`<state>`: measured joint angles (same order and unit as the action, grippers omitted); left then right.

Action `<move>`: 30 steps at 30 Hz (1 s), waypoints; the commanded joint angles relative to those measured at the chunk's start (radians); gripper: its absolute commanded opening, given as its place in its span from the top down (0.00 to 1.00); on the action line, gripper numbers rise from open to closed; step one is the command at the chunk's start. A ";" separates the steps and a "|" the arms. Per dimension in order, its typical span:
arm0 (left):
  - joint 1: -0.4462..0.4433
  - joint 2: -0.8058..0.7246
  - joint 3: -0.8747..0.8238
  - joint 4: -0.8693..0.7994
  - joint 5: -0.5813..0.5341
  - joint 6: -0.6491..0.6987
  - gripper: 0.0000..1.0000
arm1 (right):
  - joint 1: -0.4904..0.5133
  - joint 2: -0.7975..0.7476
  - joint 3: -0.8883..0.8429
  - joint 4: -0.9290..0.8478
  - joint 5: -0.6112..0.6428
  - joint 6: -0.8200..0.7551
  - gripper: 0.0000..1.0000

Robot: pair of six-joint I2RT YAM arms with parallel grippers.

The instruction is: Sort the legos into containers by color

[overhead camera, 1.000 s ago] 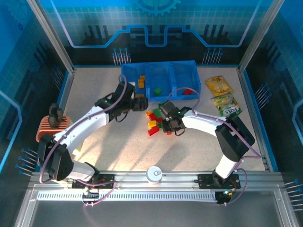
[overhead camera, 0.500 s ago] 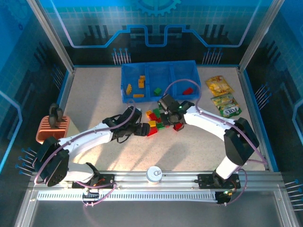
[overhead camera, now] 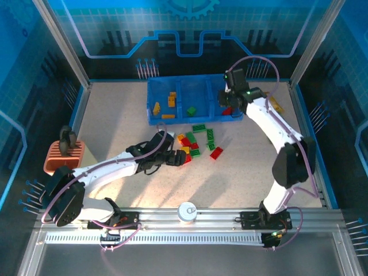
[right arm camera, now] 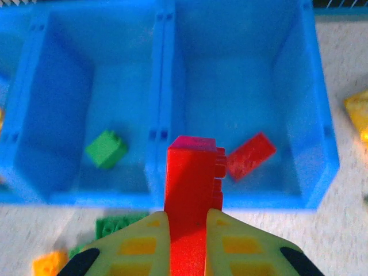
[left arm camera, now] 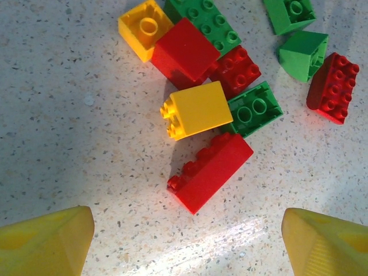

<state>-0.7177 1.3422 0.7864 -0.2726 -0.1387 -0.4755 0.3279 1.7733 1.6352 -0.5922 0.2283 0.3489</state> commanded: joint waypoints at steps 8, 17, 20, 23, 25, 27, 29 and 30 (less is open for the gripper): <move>-0.019 0.106 0.054 0.001 0.038 0.056 0.14 | -0.047 0.152 0.131 0.037 -0.073 -0.038 0.43; -0.028 0.287 0.174 -0.070 0.025 0.146 0.20 | -0.016 -0.163 -0.215 0.141 -0.088 0.006 0.42; -0.032 0.336 0.210 -0.098 0.039 0.161 0.22 | -0.013 -0.271 -0.371 0.189 -0.095 0.042 0.42; -0.038 0.379 0.237 -0.116 0.039 0.166 0.26 | -0.013 -0.348 -0.505 0.224 -0.101 0.074 0.42; -0.043 0.401 0.248 -0.120 0.035 0.172 0.31 | -0.014 -0.381 -0.578 0.240 -0.102 0.088 0.41; -0.048 0.425 0.256 -0.121 0.027 0.180 0.37 | -0.018 -0.404 -0.636 0.248 -0.101 0.099 0.41; -0.055 0.451 0.282 -0.148 0.013 0.190 0.48 | -0.029 -0.423 -0.686 0.257 -0.115 0.108 0.41; -0.063 0.458 0.301 -0.175 0.003 0.194 0.55 | -0.033 -0.435 -0.702 0.256 -0.118 0.111 0.42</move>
<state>-0.7631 1.7737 1.0359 -0.3752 -0.1154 -0.3080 0.3054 1.3857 0.9707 -0.3798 0.1326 0.4263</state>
